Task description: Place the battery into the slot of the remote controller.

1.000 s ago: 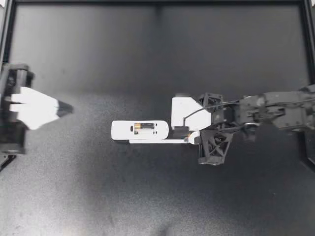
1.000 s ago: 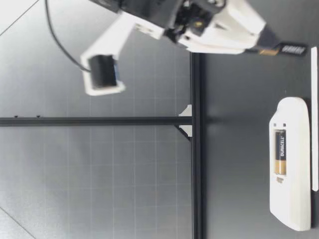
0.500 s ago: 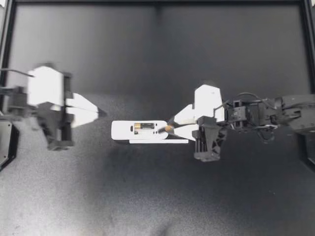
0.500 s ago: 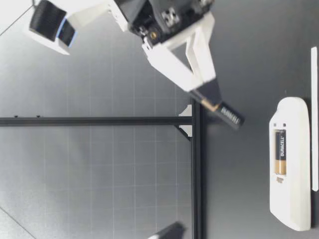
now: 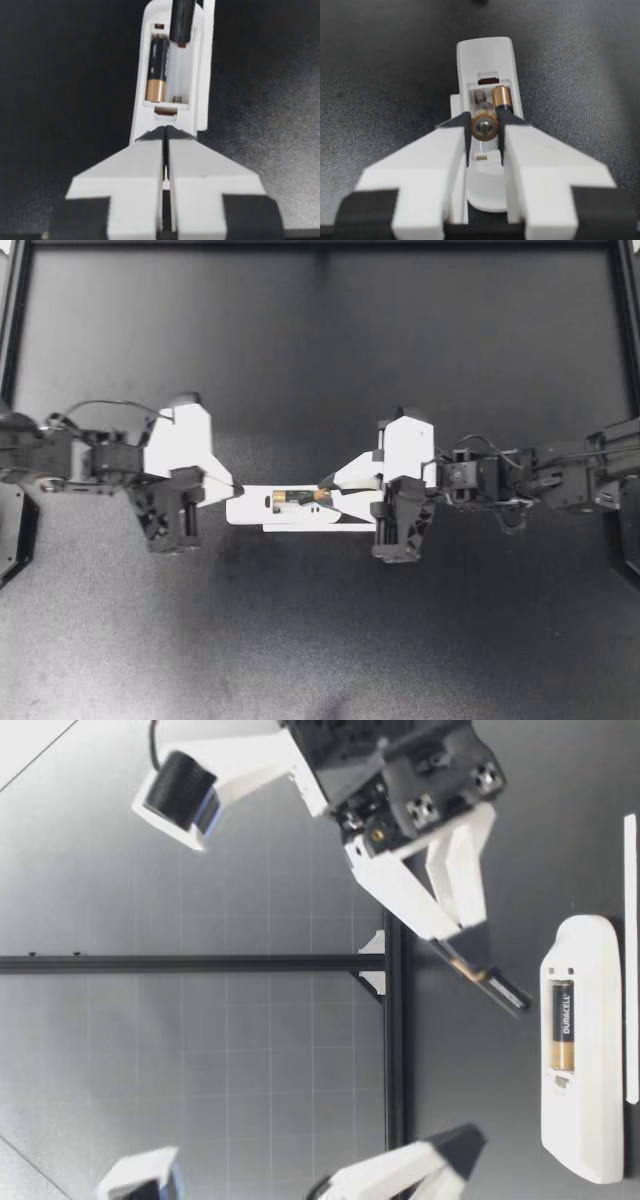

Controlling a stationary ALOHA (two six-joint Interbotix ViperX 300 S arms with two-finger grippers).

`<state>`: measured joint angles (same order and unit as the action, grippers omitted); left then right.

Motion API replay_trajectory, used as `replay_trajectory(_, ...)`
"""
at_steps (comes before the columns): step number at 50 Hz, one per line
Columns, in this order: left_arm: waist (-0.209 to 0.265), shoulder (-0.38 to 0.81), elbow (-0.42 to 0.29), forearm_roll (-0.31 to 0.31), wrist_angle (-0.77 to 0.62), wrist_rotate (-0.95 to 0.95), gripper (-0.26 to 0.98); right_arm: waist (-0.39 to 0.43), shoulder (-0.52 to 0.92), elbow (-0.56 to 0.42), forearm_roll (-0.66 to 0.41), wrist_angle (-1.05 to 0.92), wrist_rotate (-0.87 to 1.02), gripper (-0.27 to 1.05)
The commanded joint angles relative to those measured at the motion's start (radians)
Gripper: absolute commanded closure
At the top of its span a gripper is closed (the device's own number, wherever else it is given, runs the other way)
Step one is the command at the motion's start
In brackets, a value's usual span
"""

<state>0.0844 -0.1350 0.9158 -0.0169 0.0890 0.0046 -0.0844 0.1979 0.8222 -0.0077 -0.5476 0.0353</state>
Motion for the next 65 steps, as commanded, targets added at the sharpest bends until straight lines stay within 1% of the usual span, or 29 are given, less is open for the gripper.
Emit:
replay_trajectory(1,0.003,0.018,-0.029,0.002,-0.003,0.002,0.9,-0.006,0.0,-0.029,-0.002,-0.021,0.0,0.77)
replay_trajectory(11,0.003,0.069,-0.035,0.002,-0.005,-0.005,0.9,-0.006,0.026,-0.041,0.0,-0.029,0.002,0.77)
replay_trajectory(35,0.003,0.143,-0.037,0.0,-0.014,-0.003,0.9,-0.006,0.075,-0.069,-0.002,-0.021,0.002,0.77)
replay_trajectory(51,0.003,0.141,-0.037,0.002,-0.011,-0.006,0.9,-0.002,0.078,-0.072,-0.002,0.0,0.003,0.77)
replay_trajectory(65,0.003,0.14,-0.037,0.002,-0.009,-0.006,0.9,0.011,0.103,-0.104,-0.002,0.051,0.002,0.77)
